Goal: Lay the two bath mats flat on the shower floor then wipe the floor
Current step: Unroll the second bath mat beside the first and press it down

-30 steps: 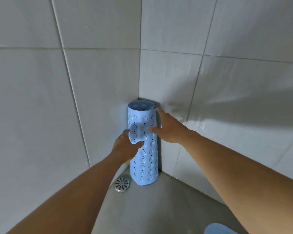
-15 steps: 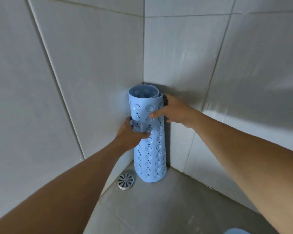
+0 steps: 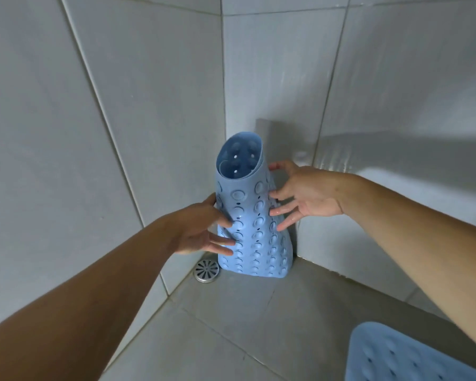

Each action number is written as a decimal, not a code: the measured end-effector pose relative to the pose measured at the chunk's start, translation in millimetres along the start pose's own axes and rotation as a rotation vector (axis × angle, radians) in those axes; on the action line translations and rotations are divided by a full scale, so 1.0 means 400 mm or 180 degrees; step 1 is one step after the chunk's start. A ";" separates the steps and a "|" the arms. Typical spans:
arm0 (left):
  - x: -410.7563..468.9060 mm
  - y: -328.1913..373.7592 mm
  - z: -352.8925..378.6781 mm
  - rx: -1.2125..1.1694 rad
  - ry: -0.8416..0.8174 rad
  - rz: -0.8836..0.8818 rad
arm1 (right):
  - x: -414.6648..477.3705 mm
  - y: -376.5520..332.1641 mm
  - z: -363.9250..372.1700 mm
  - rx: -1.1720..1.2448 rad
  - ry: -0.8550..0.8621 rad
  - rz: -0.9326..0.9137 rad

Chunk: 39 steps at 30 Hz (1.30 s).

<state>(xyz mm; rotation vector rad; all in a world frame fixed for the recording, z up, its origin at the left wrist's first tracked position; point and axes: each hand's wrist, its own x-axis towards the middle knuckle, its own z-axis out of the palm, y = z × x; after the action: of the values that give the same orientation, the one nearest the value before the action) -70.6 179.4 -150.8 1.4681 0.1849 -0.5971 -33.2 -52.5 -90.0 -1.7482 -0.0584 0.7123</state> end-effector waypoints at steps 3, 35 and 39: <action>-0.032 -0.022 -0.005 -0.0724 -0.0113 -0.0059 | -0.031 0.040 0.009 0.0813 0.0108 0.0109; -0.268 -0.295 0.109 -0.1568 -0.0301 -0.0282 | -0.281 0.305 0.216 0.0386 -0.0076 0.0723; -0.308 -0.306 0.122 -0.1288 -0.0204 -0.0239 | -0.333 0.306 0.230 0.0087 -0.0260 0.0898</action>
<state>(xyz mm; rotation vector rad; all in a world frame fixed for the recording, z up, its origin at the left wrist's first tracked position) -245.1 166.2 -194.5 1.0533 0.2938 -0.6254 -225.3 -63.6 -153.9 -1.7185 0.1443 0.9850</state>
